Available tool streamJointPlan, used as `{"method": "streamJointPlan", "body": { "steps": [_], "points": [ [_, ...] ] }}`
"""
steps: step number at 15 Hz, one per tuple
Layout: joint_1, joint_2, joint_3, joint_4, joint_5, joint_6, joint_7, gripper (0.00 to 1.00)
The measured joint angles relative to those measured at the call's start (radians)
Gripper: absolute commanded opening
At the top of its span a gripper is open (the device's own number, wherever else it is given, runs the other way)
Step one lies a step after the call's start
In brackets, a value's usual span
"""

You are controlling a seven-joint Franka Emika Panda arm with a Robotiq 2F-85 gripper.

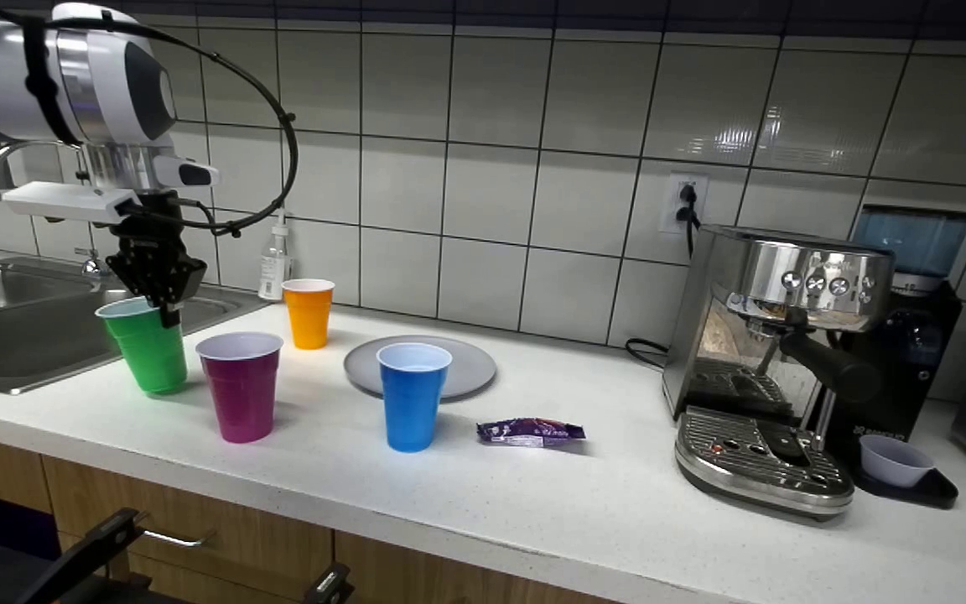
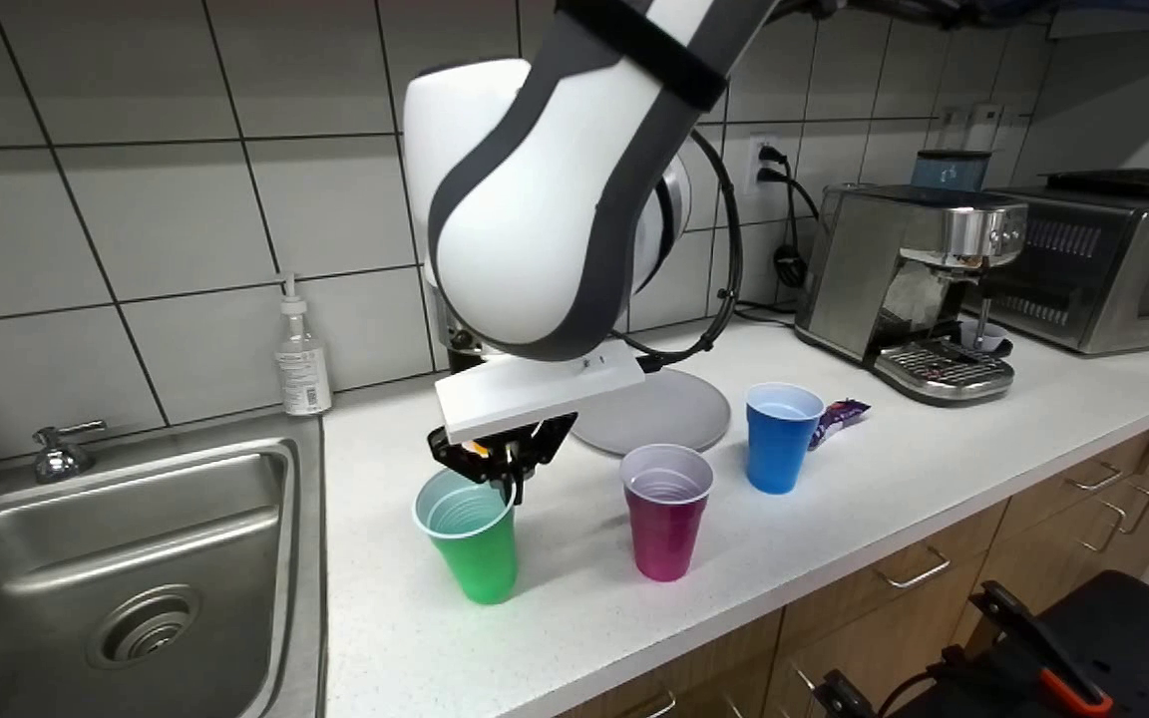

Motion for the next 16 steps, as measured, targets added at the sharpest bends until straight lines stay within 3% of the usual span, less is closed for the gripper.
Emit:
{"method": "streamJointPlan", "body": {
  "steps": [7, 12, 16],
  "points": [
    [-0.008, -0.091, 0.004, -0.004, 0.095, -0.009, -0.078, 0.01],
    [-0.029, -0.178, 0.004, -0.01, 0.232, -0.056, -0.242, 0.01],
    [-0.06, -0.24, 0.001, -0.014, 0.264, -0.119, -0.316, 0.01]
  ]
}}
